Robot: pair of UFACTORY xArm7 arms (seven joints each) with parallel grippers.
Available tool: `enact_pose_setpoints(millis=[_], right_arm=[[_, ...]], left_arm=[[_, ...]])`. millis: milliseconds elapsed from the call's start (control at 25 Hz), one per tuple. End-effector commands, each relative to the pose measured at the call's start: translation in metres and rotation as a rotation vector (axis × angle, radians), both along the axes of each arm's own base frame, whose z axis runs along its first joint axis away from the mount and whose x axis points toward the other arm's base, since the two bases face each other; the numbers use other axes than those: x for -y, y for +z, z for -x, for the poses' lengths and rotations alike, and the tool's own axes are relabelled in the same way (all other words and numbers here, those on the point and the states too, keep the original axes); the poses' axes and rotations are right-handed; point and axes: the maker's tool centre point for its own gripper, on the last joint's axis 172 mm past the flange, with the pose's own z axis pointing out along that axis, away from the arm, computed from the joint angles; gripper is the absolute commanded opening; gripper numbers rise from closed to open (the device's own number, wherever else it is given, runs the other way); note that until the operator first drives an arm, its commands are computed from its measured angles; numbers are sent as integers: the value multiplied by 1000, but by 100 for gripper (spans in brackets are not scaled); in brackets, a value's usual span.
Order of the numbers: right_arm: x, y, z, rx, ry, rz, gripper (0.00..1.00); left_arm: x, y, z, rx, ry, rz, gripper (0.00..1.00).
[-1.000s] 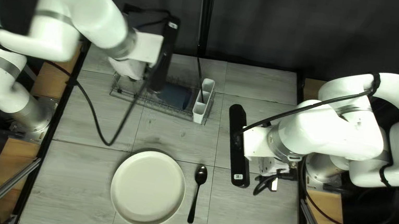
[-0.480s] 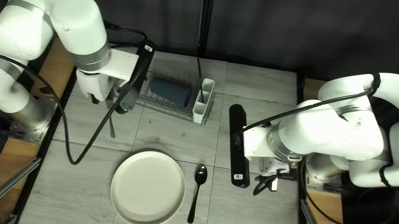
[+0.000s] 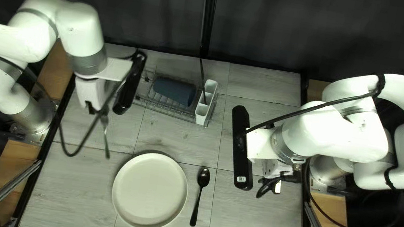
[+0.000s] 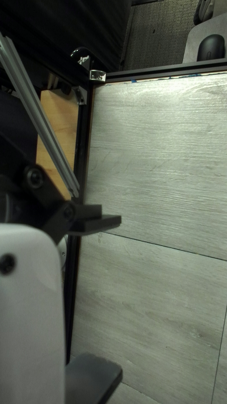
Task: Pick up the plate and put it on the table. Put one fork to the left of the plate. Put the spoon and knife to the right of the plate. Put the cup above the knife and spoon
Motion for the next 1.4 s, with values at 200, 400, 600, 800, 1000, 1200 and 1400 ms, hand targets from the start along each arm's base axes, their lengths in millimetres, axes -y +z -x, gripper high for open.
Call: enact_pose_setpoints(millis=[200, 400, 600, 800, 1000, 1200, 1400], right_arm=[[0, 0, 0, 0, 0, 0, 100], [0, 0, 0, 0, 0, 0, 100], [0, 0, 0, 0, 0, 0, 100], [0, 0, 0, 0, 0, 0, 100], [0, 0, 0, 0, 0, 0, 100], [0, 0, 0, 0, 0, 0, 100], [0, 0, 0, 0, 0, 0, 100]], left_arm=[[43, -42, 0, 39, -112, 189, 0], [45, -58, -3, 19, -206, 236, 0], [48, -75, -1, 14, -221, 255, 0], [52, -95, -4, 15, -220, 265, 0], [50, -112, -5, 13, -216, 272, 0], [48, -122, -5, 16, -226, 267, 0], [39, -131, -1, 17, -236, 257, 0]])
